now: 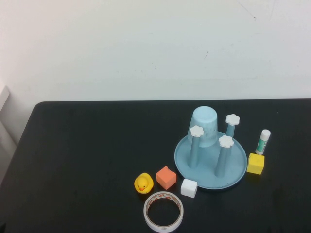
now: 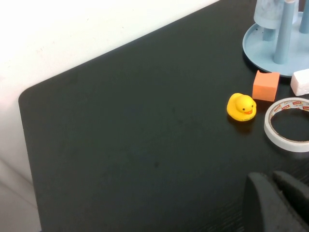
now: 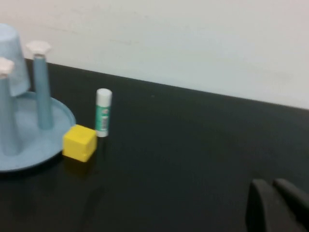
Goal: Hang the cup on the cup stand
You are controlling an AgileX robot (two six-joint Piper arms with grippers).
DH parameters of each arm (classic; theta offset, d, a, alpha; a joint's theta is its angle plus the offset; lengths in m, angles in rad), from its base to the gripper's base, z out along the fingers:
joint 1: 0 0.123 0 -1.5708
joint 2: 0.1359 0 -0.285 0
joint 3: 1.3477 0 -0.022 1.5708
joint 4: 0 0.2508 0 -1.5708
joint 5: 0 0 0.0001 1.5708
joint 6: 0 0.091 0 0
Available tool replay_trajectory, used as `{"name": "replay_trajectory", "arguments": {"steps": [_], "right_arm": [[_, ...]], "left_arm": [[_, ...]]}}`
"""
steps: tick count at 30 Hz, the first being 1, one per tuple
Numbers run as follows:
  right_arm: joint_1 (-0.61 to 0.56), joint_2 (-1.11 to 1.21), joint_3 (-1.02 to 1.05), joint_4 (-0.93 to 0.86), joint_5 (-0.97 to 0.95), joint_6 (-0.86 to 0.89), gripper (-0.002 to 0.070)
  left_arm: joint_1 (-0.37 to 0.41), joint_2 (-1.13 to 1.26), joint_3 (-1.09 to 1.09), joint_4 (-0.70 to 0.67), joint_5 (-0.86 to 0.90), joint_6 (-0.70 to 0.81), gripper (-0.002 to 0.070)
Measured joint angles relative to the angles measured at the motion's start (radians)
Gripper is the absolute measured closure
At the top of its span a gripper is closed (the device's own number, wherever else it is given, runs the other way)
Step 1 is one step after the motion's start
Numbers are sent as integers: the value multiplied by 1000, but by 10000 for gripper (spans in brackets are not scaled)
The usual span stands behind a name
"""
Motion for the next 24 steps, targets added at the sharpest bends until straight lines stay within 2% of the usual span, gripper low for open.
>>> {"name": "replay_trajectory", "arguments": {"steps": [6,24], "right_arm": [[50,0,0,0,53,39,678],[51,0,-2,0,67,43,678]], "left_arm": [[0,0,0,0,0,0,676],[0,0,0,0,0,-2,676]]}}
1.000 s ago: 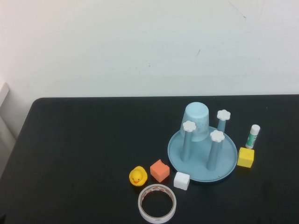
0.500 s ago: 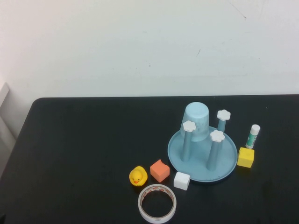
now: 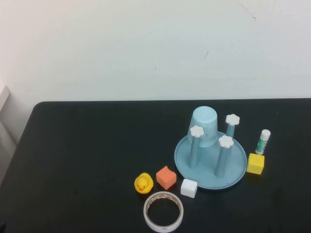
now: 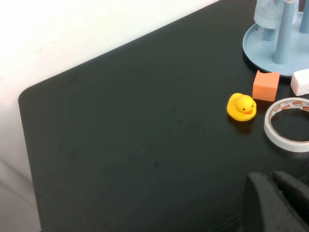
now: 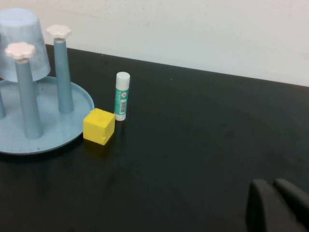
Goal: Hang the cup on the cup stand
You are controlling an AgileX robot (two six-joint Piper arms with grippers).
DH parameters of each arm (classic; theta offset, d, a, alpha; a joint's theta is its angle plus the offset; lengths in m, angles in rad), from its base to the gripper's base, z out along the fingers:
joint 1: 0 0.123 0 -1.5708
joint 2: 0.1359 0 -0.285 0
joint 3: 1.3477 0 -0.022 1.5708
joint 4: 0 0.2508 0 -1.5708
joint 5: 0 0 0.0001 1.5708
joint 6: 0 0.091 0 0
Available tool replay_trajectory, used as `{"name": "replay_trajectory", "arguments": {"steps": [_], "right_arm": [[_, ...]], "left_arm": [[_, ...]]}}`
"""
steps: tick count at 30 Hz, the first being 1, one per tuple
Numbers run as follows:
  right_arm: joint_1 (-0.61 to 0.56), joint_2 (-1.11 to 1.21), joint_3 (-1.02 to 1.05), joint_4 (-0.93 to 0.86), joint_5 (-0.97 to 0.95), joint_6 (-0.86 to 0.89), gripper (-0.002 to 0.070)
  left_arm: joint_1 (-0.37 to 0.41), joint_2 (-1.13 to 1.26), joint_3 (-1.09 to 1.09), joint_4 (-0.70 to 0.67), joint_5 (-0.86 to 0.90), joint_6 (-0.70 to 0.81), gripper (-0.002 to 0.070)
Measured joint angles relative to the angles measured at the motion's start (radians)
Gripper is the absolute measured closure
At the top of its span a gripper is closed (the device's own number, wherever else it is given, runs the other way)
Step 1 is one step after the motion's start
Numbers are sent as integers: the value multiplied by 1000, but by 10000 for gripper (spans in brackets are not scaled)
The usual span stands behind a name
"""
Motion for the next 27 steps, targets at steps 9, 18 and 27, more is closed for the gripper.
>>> {"name": "replay_trajectory", "arguments": {"steps": [9,18,27], "right_arm": [[0,0,0,0,0,0,678],[0,0,0,0,2,0,678],[0,0,-1,0,2,0,678]], "left_arm": [[0,0,0,0,0,0,676],[80,-5,114,-85,-122,67,676],[488,-109,364,-306,-709,366,676]]}}
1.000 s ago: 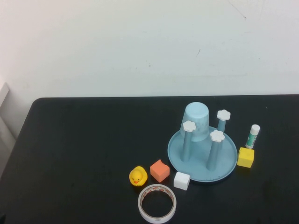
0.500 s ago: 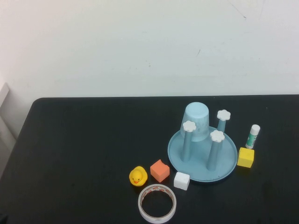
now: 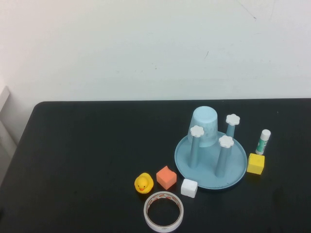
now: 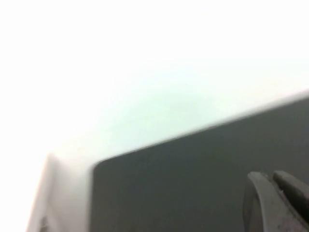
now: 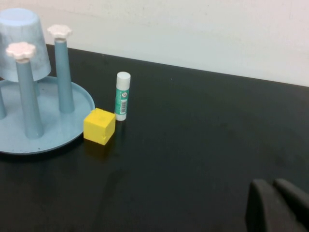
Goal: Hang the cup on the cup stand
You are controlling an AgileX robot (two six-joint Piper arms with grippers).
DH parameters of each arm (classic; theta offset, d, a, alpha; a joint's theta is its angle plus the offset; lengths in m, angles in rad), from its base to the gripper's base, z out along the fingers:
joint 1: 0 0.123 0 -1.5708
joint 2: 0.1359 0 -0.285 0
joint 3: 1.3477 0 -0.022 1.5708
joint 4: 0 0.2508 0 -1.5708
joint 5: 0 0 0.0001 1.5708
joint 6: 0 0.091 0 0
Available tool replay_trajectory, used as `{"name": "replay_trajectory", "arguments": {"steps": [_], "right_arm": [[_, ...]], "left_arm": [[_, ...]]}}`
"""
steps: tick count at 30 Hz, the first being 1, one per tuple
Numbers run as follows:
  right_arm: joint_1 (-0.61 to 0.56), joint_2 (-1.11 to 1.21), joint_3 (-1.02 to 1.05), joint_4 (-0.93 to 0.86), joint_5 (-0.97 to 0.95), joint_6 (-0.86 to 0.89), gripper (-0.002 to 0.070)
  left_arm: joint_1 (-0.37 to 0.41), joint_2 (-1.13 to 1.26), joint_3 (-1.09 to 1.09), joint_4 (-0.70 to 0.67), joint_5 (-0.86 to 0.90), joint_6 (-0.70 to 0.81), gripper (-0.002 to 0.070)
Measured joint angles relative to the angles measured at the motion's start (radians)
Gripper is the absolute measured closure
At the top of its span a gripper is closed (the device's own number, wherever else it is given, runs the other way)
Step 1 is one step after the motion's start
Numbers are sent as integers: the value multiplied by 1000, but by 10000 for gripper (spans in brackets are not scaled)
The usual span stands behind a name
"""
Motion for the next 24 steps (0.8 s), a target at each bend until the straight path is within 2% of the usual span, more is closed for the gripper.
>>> {"name": "replay_trajectory", "arguments": {"steps": [4,9,19,24], "right_arm": [[0,0,0,0,0,0,678],[0,0,0,0,0,0,678],[0,0,0,0,0,0,678],[0,0,0,0,2,0,678]], "left_arm": [[155,-84,86,-54,-76,-18,676],[257,-161,90,-93,-27,-29,676],[251,-168,90,-170,237,23,676],[250,-168,88,-191,263,46,676]]}}
